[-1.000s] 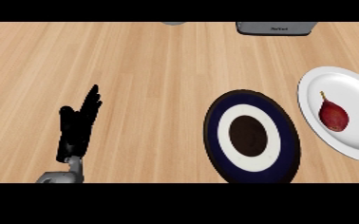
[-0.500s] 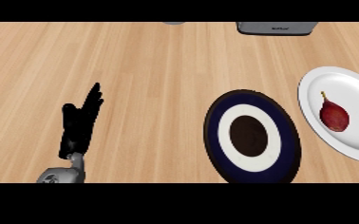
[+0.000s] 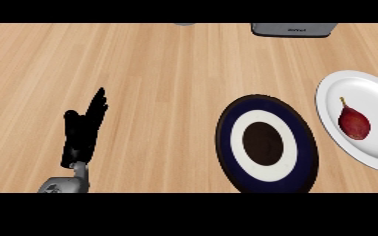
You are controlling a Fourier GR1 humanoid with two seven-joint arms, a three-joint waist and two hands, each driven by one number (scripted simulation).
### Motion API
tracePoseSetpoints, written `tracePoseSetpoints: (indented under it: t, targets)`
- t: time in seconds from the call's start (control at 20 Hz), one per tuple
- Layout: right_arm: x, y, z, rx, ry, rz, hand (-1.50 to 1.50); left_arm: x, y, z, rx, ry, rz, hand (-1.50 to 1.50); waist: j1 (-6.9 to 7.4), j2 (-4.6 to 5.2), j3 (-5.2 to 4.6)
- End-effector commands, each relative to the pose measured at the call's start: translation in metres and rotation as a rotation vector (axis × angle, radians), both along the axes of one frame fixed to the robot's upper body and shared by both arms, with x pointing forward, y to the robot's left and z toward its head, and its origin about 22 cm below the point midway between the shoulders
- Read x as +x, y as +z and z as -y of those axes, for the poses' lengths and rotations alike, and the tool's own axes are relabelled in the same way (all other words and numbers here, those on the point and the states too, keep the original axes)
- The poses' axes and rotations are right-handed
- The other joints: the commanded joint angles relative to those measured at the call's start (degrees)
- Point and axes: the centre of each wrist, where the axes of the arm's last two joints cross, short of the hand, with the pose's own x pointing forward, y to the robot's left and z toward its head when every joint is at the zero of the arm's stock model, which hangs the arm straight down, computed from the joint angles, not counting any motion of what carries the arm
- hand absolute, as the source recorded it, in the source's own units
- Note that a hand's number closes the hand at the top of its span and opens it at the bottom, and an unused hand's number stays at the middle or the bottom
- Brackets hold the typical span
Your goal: Pick the pear from the plate and place it in the plate
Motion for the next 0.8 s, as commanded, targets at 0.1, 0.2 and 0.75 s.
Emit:
tracePoseSetpoints:
  t: [0.1, 0.2, 0.75]
  targets:
    - [-0.017, 0.015, 0.02, 0.038, 0.024, 0.047, -1.5, -0.006, -0.006, -0.014, 0.008, 0.009, 0.001, 0.0, 0.12, 0.09, 0.06]
    - [-0.019, 0.02, 0.023, 0.035, 0.014, 0.065, -1.5, 0.004, -0.001, 0.006, -0.019, 0.005, -0.019, 0.0, -0.09, 0.25, 0.19]
    - [-0.032, 0.018, 0.029, 0.016, -0.125, 0.078, -1.5, 0.0, 0.003, 0.0, -0.008, -0.013, 0.01, 0.0, 0.67, 0.31, 0.26]
